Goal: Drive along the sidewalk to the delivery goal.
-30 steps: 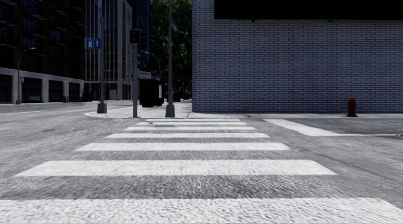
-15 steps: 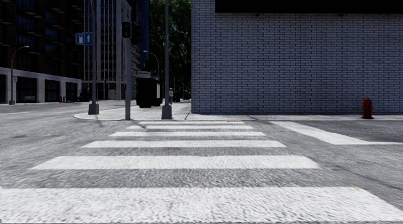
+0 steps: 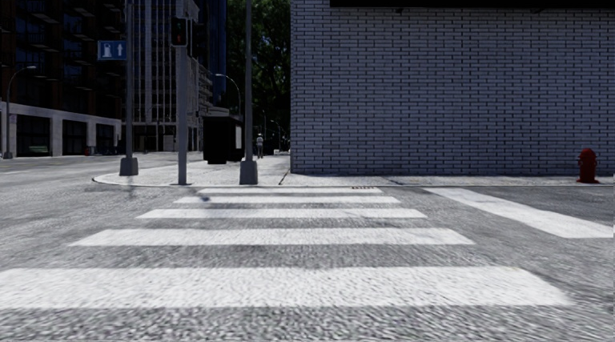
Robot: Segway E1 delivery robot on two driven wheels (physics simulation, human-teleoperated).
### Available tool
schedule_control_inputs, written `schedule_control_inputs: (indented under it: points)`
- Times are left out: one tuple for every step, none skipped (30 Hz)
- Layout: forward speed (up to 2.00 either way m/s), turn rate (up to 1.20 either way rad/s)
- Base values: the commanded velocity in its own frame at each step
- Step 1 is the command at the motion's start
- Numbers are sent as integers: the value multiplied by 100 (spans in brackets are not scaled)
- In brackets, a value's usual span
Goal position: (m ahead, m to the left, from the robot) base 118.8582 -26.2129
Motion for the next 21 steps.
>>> schedule_control_inputs:
  points:
    - [158, 0]
    - [200, 0]
    - [200, 0]
    - [200, 0]
    - [200, 0]
    - [200, 0]
    - [200, 0]
    - [200, 0]
    - [200, 0]
    - [200, 0]
    - [200, 0]
    - [200, 0]
    - [200, 0]
    - [200, 0]
    - [200, 0]
    - [200, 0]
    - [200, 0]
    - [200, 0]
    - [200, 0]
    - [200, 0]
    - [200, 0]
